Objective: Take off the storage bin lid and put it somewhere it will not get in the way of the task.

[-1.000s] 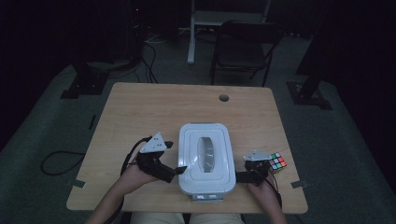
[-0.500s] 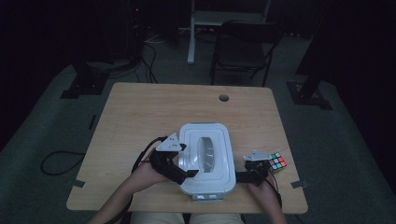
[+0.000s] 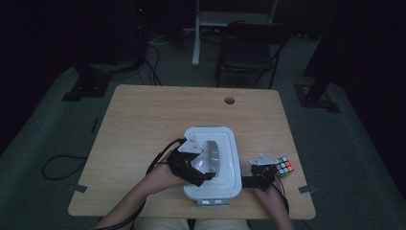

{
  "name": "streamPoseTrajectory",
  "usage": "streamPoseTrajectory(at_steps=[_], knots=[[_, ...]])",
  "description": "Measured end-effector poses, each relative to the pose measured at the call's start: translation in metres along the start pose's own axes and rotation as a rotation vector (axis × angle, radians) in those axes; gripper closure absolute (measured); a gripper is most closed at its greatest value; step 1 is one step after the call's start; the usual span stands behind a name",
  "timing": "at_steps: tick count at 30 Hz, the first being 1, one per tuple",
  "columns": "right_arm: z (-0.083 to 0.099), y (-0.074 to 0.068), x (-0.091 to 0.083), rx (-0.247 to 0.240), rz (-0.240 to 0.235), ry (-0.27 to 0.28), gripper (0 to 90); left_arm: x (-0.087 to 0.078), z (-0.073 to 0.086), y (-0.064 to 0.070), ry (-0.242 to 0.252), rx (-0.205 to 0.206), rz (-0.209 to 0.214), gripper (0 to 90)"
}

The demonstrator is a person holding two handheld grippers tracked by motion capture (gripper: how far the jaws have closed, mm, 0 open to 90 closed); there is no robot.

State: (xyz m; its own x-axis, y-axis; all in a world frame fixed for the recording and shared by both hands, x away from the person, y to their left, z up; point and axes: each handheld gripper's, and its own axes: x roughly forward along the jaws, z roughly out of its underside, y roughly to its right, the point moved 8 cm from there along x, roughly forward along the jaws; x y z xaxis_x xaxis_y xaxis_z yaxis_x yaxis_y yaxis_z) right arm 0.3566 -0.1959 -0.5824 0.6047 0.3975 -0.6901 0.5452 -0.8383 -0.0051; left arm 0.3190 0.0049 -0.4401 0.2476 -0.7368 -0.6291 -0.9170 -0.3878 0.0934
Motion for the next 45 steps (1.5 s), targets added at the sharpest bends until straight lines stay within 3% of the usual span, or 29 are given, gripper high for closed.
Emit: streamPoseTrajectory(at_steps=[8,18,26,34,38,45], knots=[[0.0,0.0,0.0,-0.001,0.0,0.0,13.2,0.012,-0.008,0.001,-0.037,-0.001,0.0,9.0],[0.0,0.0,0.0,-0.001,0.0,0.0,13.2,0.023,-0.009,0.003,-0.068,0.01,-0.009,15.7],[0.0,0.0,0.0,-0.001,0.0,0.0,13.2,0.024,-0.01,0.006,-0.053,0.022,-0.004,25.4],[0.0,0.0,0.0,-0.002,0.0,0.0,13.2,0.025,-0.009,0.007,-0.043,0.065,-0.043,31.4],[0.0,0.0,0.0,-0.001,0.0,0.0,13.2,0.026,-0.01,0.012,-0.031,0.081,-0.007,40.4],[0.0,0.0,0.0,-0.002,0.0,0.0,13.1,0.026,-0.01,0.014,-0.035,0.054,-0.005,51.9]])
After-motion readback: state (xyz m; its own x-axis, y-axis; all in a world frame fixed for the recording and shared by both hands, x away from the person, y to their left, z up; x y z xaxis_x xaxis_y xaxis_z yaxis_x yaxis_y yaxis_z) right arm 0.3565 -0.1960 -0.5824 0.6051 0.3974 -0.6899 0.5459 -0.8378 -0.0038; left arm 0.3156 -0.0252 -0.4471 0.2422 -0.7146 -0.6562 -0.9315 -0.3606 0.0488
